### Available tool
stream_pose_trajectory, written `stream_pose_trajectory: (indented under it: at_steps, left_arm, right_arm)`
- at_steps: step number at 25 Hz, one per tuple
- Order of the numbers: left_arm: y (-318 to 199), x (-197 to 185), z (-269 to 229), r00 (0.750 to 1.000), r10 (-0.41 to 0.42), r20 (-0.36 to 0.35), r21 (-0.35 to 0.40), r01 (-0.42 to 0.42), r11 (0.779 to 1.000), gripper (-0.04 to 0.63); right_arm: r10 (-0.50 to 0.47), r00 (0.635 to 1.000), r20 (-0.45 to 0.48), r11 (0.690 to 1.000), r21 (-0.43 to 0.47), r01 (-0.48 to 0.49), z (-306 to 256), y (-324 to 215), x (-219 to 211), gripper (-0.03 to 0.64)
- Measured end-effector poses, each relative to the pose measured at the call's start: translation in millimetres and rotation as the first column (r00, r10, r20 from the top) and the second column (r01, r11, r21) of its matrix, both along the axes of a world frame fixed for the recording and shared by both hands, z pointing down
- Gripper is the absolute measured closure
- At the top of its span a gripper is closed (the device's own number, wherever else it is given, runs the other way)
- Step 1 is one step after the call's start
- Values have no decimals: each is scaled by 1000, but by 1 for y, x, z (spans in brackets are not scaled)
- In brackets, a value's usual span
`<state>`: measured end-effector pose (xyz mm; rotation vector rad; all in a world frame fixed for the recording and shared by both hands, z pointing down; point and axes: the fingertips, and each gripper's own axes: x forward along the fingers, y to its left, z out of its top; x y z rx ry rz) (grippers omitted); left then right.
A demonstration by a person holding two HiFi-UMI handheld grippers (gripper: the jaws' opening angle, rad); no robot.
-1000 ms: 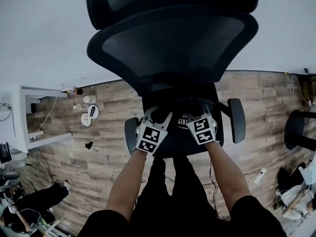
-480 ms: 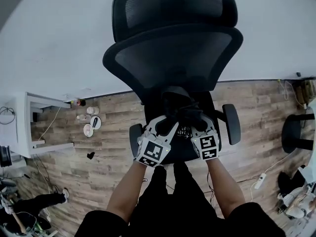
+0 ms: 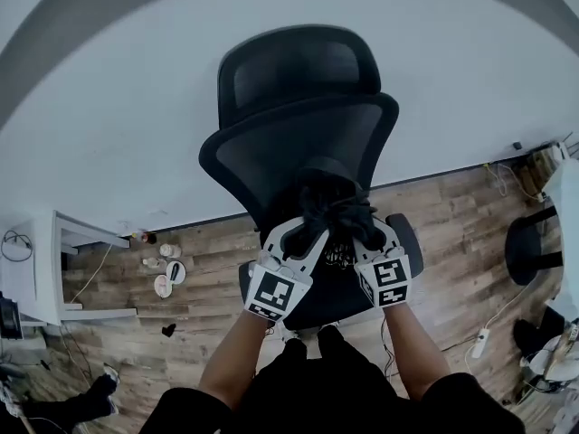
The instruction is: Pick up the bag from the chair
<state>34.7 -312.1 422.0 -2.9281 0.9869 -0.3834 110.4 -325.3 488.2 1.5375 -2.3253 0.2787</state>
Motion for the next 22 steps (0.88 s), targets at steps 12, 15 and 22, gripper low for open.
stream_pose_trajectory:
  at_steps: [12,15,22]
  left_arm:
    - [12,18,-149,996,50,-80,231,-30,973,477]
    - [19,15,-164,993,61,-104,253,-33,967,477]
    - [23,14,-168,989,89,-121,236,-58,970,477]
  right_arm:
    - [67,995,76,973,217,-82,-148,2,19,565]
    - [72,995,75,966,243,-88,-162,9,17,565]
    - [91,992,87,965,239,-109,-162,13,15,565]
